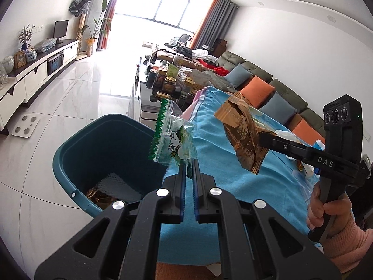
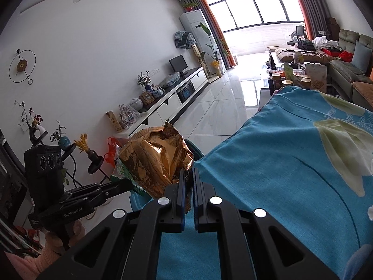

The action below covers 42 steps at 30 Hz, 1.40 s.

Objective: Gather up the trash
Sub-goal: 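Lift the snack bag and foil wrapper and carry both over the teal bin, then open both tools to drop the snack bag and foil wrapper into the bin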

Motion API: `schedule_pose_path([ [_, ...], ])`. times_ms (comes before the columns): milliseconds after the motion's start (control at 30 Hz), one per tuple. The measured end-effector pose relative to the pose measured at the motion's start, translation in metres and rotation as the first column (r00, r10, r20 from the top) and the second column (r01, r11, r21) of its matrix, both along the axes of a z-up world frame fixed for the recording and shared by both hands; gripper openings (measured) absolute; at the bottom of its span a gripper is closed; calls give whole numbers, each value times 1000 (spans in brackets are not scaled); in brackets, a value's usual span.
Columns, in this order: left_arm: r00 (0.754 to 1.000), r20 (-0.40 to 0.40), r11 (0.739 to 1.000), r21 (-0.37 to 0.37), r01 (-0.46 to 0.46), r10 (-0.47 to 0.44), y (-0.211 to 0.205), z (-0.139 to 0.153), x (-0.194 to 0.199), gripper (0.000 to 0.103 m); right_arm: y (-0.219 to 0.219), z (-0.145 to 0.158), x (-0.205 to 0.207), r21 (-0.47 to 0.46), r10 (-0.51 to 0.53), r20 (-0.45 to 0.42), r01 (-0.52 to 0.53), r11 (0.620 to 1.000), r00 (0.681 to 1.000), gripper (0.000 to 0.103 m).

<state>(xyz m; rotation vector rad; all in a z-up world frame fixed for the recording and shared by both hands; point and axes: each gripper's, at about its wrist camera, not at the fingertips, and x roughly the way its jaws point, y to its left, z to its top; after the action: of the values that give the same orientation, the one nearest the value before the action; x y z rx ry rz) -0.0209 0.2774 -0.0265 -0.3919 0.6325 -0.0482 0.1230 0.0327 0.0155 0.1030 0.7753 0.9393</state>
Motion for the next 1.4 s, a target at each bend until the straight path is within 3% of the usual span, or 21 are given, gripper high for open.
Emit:
schedule_pose_path([
  [433, 993, -66, 995, 0, -96, 96, 33, -16, 12, 6, 56, -5, 17, -7, 44, -32, -44, 999, 999, 4],
  [1000, 981, -150, 991, -36, -129, 123, 47, -48, 36, 7, 98, -33, 36, -74, 30, -121, -39, 996, 992, 7],
  [1167, 977, -171, 989, -49, -138, 128, 50, -58, 44, 15, 100, -37, 37, -90, 25, -145, -39, 995, 989, 11],
  [1300, 974, -184, 987, -59, -147, 134, 53, -67, 48, 20, 97, -38, 39, -85, 16, -155, -29, 996, 988, 21],
  [1400, 971, -192, 986, -60, -157, 143, 55, -71, 50, 24, 94, -38, 41, -79, 12, -157, -25, 997, 987, 21],
])
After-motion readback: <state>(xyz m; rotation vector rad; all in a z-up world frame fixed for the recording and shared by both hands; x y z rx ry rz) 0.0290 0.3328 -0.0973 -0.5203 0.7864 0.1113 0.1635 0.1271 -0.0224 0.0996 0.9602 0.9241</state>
